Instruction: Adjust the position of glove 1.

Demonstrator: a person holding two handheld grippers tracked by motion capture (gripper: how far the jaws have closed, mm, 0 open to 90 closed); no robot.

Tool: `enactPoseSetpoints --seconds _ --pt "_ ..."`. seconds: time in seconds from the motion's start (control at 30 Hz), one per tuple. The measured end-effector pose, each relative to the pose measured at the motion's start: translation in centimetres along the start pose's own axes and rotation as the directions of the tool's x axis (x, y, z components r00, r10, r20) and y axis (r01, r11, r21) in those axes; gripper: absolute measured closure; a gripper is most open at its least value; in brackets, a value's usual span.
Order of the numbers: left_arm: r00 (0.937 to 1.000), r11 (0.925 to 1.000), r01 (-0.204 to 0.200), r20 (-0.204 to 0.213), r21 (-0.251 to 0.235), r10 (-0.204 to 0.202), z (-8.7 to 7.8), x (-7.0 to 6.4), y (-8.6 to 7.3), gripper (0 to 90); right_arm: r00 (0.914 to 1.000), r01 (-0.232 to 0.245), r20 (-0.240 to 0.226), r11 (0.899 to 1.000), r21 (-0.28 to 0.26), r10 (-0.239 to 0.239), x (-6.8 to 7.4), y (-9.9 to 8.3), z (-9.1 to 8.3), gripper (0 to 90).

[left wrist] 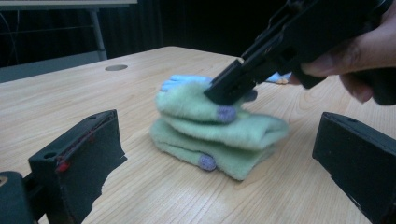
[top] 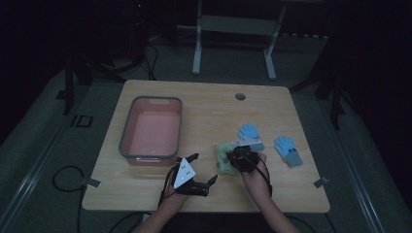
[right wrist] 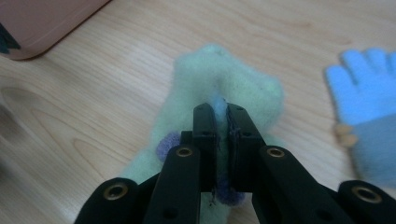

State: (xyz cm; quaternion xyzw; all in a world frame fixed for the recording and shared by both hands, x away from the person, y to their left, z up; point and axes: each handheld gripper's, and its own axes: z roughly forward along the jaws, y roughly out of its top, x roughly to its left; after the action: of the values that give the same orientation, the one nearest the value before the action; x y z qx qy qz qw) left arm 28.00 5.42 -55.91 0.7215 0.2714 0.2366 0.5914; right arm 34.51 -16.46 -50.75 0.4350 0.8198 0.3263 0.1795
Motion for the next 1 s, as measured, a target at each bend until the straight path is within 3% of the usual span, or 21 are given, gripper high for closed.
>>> enactPoseSetpoints --seconds 0.07,0.27,0.37,0.5,0.57,0.67,0.73,0.77,0.87,1.0 --pt "1.0 1.0 0.0 0.0 0.003 0.0 0.0 0.0 0.0 1.0 0.9994 0.029 0.016 1.0 0.006 -0.029 0.2 -0.2 0.4 82.5" --pt "0.9997 0.9993 -0.021 0.014 0.033 0.02 0.3 0.2 0.1 1.0 0.9996 0.024 -0.013 0.999 0.021 -0.024 -0.3 -0.7 1.3 77.9" --pt "0.9995 0.9986 0.0 0.033 0.053 -0.001 0.2 0.4 0.2 4.1 0.9991 0.034 -0.026 0.999 0.009 -0.033 -0.5 -0.7 0.8 70.9" --pt "0.9973 0.9921 0.007 0.072 0.125 -0.016 0.5 0.2 0.5 5.4 0.9972 0.046 -0.057 0.998 -0.034 -0.048 -1.3 -0.6 -0.4 63.4" --pt "0.9965 0.9888 -0.013 0.083 0.149 0.001 0.6 -0.1 0.8 6.3 0.9962 0.058 -0.063 0.997 -0.047 -0.06 -2.0 -0.6 -1.0 60.4" --pt "0.9939 0.985 -0.051 0.105 0.165 0.034 0.8 -0.6 1.3 11.5 0.991 0.073 -0.108 0.995 -0.064 -0.08 -3.4 -0.4 -1.4 55.6" --pt "0.9888 0.9799 -0.097 0.129 0.174 0.075 1.1 -0.8 1.5 13.7 0.9842 0.077 -0.153 0.993 -0.087 -0.09 -4.5 -0.2 -1.7 54.5" --pt "0.9864 0.9757 -0.123 0.13 0.181 0.1 1.4 -0.9 1.6 13.7 0.9836 0.091 -0.147 0.992 -0.091 -0.104 -4.9 -0.1 -1.8 54.7" --pt "0.9741 0.964 -0.18 0.172 0.196 0.147 2.2 -1.2 1.9 15.7 0.9748 0.101 -0.188 0.989 -0.109 -0.12 -6.0 0.5 -1.9 53.6" --pt "0.9519 0.9479 -0.237 0.246 0.213 0.183 3.9 -1.5 2.4 28.1 0.9575 0.122 -0.249 0.987 -0.107 -0.146 -6.5 1.6 -1.1 49.1"
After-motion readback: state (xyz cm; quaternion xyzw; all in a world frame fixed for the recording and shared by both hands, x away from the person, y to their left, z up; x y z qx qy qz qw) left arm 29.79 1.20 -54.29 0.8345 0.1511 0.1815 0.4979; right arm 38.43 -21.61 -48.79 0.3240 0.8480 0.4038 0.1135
